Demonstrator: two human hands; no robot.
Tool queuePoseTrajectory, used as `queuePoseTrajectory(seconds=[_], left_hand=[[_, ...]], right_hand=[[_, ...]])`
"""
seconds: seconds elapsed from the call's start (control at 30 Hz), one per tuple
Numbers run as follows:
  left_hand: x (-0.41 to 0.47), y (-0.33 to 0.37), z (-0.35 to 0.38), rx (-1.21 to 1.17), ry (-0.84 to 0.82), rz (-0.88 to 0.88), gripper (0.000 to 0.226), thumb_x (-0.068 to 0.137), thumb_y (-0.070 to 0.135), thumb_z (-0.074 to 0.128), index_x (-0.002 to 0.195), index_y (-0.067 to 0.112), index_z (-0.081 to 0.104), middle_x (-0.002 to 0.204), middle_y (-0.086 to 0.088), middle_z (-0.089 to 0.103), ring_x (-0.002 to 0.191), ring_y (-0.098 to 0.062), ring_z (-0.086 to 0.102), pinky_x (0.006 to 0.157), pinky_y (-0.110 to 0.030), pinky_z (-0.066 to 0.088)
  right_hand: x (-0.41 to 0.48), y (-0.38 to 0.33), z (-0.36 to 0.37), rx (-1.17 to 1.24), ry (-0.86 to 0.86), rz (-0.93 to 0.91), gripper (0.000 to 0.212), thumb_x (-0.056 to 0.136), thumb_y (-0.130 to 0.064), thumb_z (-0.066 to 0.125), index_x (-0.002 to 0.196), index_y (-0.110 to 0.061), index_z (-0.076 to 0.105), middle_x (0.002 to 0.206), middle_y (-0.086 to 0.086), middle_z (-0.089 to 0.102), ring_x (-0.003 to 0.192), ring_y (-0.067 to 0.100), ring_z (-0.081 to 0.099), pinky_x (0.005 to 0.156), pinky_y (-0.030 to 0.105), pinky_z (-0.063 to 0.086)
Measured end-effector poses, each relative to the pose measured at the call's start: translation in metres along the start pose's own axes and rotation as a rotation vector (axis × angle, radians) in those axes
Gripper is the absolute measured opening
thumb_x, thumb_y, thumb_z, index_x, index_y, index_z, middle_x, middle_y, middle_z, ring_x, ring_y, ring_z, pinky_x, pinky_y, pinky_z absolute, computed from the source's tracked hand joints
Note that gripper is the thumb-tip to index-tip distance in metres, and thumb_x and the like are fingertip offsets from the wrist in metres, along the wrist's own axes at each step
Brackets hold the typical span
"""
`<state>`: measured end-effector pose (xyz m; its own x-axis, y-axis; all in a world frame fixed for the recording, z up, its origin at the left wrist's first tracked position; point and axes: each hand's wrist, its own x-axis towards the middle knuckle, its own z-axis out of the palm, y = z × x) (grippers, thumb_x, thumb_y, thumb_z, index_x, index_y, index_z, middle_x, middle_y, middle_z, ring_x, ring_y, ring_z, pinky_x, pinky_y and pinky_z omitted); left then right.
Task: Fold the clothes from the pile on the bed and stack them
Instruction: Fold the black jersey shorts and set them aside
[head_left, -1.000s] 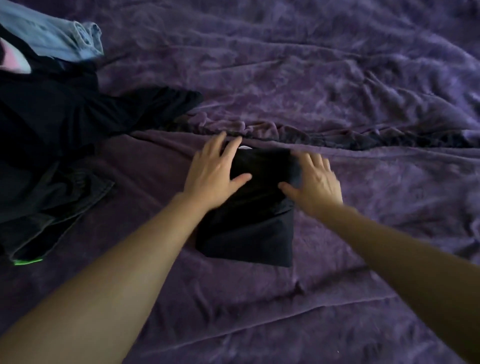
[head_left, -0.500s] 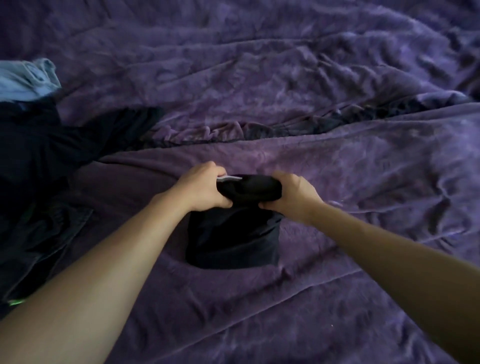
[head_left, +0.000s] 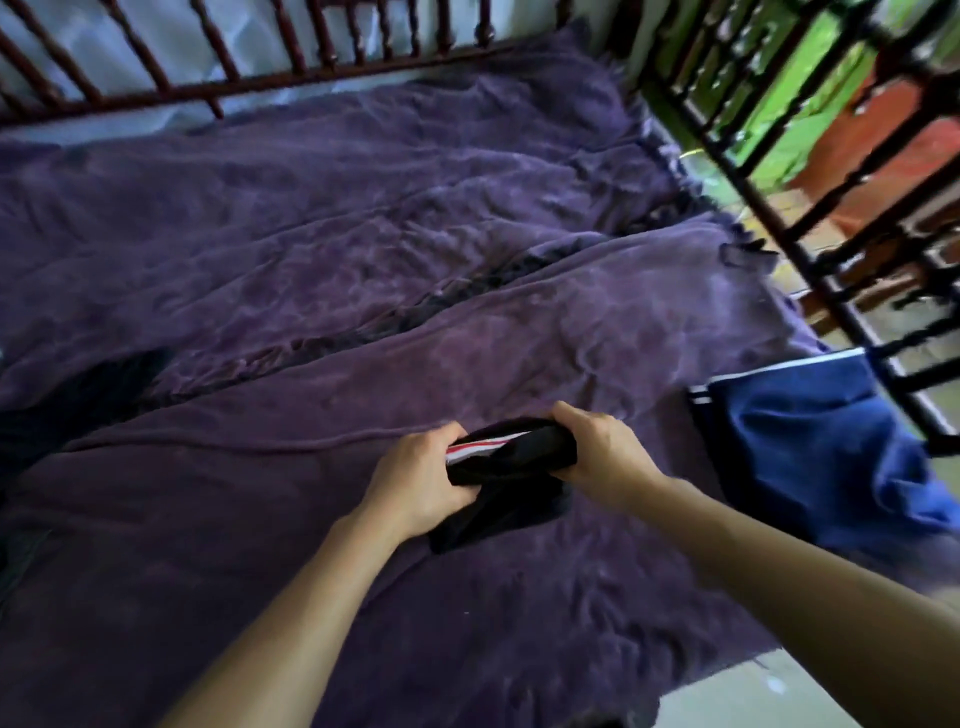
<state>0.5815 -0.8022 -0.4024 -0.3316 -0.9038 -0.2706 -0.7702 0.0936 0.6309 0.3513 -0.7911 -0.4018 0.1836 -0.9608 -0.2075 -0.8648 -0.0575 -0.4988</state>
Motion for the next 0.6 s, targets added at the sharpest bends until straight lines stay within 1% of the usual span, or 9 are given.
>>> queuePoseTrajectory(seconds=[0.07,0.17,0.23,0.33,0.4,0.47,0.53,0.6], left_hand=[[0.003,0.049,0.021,-0.037,-0.025,0.005,0.03,0.065,0.03,0.073,0.09,0.028,0.057,0.086,0.004,0.069,0.084,-0.023,0.064,0.069,-0.035,0.05],[0.009,0.123,0.055,-0.099,-0.047,0.04,0.031,0.063,0.028,0.074,0.09,0.026,0.06,0.082,0.004,0.069,0.081,-0.021,0.065,0.071,-0.038,0.051],[0.016,0.172,0.075,-0.131,-0.05,0.063,0.03,0.062,0.027,0.076,0.089,0.025,0.061,0.08,0.004,0.068,0.08,-0.02,0.065,0.07,-0.038,0.051],[0.032,0.238,0.099,-0.179,-0.064,0.09,0.028,0.062,0.025,0.079,0.085,0.025,0.061,0.074,0.007,0.064,0.075,-0.018,0.063,0.068,-0.034,0.05],[0.045,0.273,0.111,-0.287,-0.116,0.094,0.028,0.061,0.021,0.081,0.08,0.024,0.061,0.071,0.008,0.061,0.067,-0.013,0.057,0.064,-0.03,0.047],[0.059,0.301,0.124,-0.404,-0.193,0.082,0.028,0.058,0.018,0.082,0.076,0.024,0.061,0.069,0.008,0.059,0.065,-0.008,0.052,0.063,-0.027,0.044],[0.075,0.32,0.141,-0.498,-0.285,0.05,0.03,0.059,0.012,0.085,0.077,0.02,0.063,0.07,0.006,0.059,0.067,-0.008,0.052,0.067,-0.028,0.045],[0.095,0.334,0.163,-0.587,-0.354,-0.008,0.029,0.063,0.008,0.086,0.084,0.013,0.066,0.073,0.003,0.061,0.068,-0.011,0.055,0.068,-0.028,0.046]], right_hand=[[-0.028,0.035,-0.034,-0.015,0.009,0.003,0.032,0.069,-0.025,0.071,0.093,-0.018,0.05,0.091,0.001,0.066,0.088,0.035,0.06,0.062,0.035,0.039],[-0.069,0.09,-0.086,-0.023,0.019,0.01,0.036,0.069,-0.027,0.071,0.097,-0.018,0.051,0.096,0.002,0.067,0.091,0.035,0.061,0.067,0.038,0.044],[-0.092,0.125,-0.122,-0.02,0.05,0.023,0.04,0.068,-0.029,0.072,0.102,-0.018,0.053,0.1,-0.001,0.068,0.094,0.031,0.062,0.07,0.04,0.048],[-0.118,0.169,-0.175,0.024,0.091,0.083,0.046,0.069,-0.035,0.075,0.11,-0.025,0.055,0.099,-0.002,0.07,0.094,0.028,0.064,0.074,0.038,0.05],[-0.13,0.195,-0.206,0.029,0.092,0.117,0.049,0.068,-0.033,0.078,0.112,-0.027,0.057,0.098,-0.003,0.069,0.092,0.025,0.065,0.074,0.036,0.049],[-0.138,0.221,-0.232,0.021,0.052,0.162,0.051,0.065,-0.03,0.082,0.11,-0.025,0.057,0.095,-0.005,0.066,0.089,0.02,0.062,0.075,0.034,0.048],[-0.141,0.247,-0.252,0.038,-0.004,0.222,0.052,0.062,-0.026,0.085,0.107,-0.026,0.057,0.091,-0.006,0.062,0.085,0.017,0.059,0.074,0.032,0.048],[-0.139,0.274,-0.266,0.068,-0.058,0.284,0.054,0.061,-0.024,0.086,0.107,-0.024,0.058,0.093,-0.002,0.063,0.086,0.02,0.06,0.076,0.035,0.051]])
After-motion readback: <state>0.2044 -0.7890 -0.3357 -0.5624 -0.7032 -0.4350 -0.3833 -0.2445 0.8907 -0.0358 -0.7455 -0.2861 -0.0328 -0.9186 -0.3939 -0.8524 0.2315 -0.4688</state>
